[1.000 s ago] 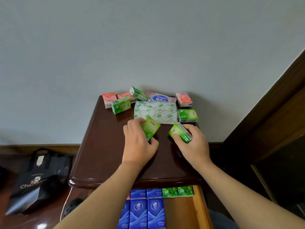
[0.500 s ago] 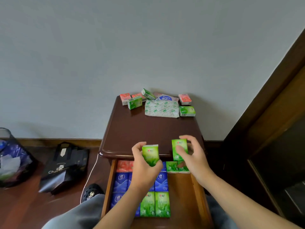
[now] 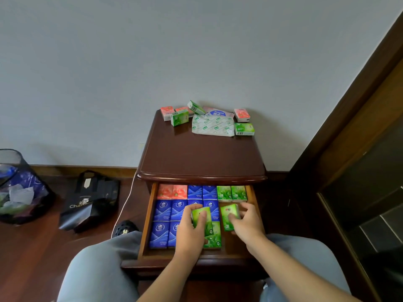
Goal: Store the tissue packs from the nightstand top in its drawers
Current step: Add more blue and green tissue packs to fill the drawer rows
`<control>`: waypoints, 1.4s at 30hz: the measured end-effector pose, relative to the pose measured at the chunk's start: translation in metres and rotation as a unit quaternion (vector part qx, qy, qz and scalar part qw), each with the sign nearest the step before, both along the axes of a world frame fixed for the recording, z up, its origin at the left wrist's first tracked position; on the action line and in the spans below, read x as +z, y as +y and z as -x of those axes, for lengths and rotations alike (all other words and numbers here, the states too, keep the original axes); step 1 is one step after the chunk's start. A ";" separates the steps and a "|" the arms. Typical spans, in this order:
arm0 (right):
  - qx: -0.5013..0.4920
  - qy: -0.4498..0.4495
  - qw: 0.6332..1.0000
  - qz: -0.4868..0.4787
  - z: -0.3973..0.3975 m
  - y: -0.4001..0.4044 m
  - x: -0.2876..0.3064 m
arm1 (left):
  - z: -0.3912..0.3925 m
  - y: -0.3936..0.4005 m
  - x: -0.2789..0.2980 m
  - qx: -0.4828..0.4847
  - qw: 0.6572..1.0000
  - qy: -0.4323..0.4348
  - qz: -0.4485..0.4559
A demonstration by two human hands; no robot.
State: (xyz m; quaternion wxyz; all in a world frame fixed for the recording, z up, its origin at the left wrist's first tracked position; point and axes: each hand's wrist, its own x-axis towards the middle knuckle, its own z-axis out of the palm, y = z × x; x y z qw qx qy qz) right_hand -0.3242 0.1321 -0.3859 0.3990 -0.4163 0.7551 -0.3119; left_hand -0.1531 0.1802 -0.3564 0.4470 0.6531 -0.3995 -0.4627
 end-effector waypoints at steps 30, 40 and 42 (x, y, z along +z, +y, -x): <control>-0.003 0.104 0.994 -0.031 -0.010 -0.010 -0.006 | -0.005 0.000 -0.012 -0.019 0.999 -0.009 0.033; 0.457 0.237 0.838 0.181 0.023 0.013 0.048 | 0.014 -0.018 -0.008 -0.028 0.998 -0.051 -0.013; 0.472 0.288 0.807 0.208 0.029 0.011 0.053 | 0.026 -0.023 -0.006 -0.051 0.997 -0.044 -0.025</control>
